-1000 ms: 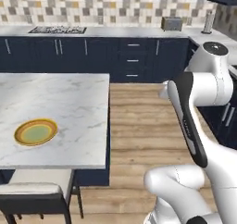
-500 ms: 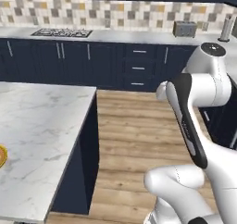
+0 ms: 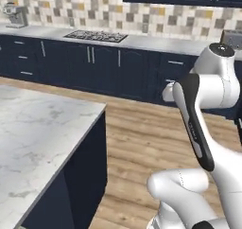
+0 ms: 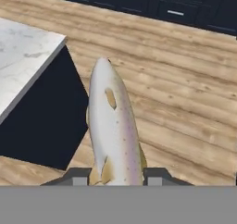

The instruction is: Take the fish from the fridge and place it on the digital scale on the counter by the fridge. Wait a few seconds for a reading, then move it to the plate on the dining counter.

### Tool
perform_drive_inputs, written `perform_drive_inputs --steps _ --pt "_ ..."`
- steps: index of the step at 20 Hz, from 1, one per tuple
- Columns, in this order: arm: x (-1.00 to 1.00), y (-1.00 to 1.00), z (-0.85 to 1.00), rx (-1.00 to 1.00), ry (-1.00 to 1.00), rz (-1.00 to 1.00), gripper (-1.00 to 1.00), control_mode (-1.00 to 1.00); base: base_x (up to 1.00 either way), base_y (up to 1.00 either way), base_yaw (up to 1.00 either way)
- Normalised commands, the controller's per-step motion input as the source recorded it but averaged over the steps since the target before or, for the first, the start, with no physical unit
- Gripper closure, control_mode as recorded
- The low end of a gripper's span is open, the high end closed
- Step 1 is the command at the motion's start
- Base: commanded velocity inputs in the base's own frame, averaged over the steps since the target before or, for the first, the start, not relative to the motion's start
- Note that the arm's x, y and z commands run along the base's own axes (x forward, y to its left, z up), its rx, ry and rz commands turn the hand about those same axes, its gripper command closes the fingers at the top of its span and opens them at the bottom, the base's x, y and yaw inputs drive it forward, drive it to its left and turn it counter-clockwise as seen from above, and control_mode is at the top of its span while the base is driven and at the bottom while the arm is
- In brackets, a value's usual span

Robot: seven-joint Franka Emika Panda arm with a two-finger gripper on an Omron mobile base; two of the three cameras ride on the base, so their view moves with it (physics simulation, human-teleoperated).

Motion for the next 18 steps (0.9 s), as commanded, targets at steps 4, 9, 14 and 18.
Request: perform_drive_inputs --steps 4,9,14,18 --pt "0.0 0.0 0.0 0.0 0.0 0.0 1.0 1.0 1.0 -0.61 0.48" --pt "0.0 0.0 0.0 0.0 0.0 0.0 1.0 1.0 1.0 -0.74 0.54" --pt "0.0 0.0 0.0 0.0 0.0 0.0 1.0 1.0 1.0 -0.85 0.59" --pt "0.0 0.0 0.0 0.0 0.0 0.0 1.0 1.0 0.89 -1.0 0.44"
